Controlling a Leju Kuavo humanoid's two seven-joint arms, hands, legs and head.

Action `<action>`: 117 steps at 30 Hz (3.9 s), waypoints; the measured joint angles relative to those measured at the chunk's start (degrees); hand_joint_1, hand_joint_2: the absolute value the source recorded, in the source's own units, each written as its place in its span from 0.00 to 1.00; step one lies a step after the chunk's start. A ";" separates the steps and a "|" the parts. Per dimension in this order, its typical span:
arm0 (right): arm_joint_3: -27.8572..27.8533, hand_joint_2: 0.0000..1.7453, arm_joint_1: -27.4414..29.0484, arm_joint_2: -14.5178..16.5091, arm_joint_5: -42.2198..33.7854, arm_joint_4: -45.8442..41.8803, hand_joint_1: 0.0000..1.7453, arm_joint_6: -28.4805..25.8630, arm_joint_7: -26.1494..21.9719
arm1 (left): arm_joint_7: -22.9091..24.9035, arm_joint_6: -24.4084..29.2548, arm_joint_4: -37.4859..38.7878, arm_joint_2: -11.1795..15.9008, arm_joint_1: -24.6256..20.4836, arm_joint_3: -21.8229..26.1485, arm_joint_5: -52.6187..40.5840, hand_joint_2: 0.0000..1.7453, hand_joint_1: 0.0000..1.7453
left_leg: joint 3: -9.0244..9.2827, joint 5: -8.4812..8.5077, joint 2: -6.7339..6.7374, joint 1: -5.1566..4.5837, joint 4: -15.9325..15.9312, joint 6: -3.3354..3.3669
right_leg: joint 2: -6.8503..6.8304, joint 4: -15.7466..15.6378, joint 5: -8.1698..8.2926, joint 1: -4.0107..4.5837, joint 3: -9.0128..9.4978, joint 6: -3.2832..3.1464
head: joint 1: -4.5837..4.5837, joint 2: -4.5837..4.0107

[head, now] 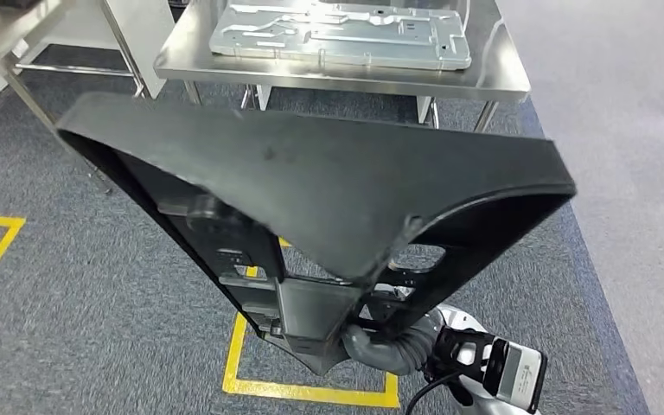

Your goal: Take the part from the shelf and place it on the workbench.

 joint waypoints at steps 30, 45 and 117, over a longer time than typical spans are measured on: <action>-0.25 1.00 -0.33 1.37 2.23 -1.51 0.96 -0.02 2.09 | -0.82 -0.98 0.00 -0.24 -0.34 0.24 -0.79 1.00 0.00 | 0.77 -0.85 -0.05 -0.47 0.75 0.56 | 0.02 -1.10 0.53 0.47 2.06 -0.86 | 0.07 0.00; -0.90 1.00 3.01 1.10 3.74 -0.45 0.96 -1.04 -2.00 | -1.28 -1.11 0.02 -0.66 0.06 0.58 -0.97 1.00 0.00 | 3.38 -5.95 -0.11 -0.16 8.71 -2.47 | -0.63 -10.88 7.42 0.01 1.52 -3.26 | 0.06 0.00; -4.07 1.00 -5.29 2.01 28.73 5.14 0.96 -16.23 2.68 | -3.60 -1.15 0.00 -1.32 -0.36 2.65 -3.87 1.00 0.00 | -1.80 1.02 -0.43 -0.68 0.61 -1.66 | 0.02 -10.01 7.70 0.42 0.44 -2.48 | -0.33 0.00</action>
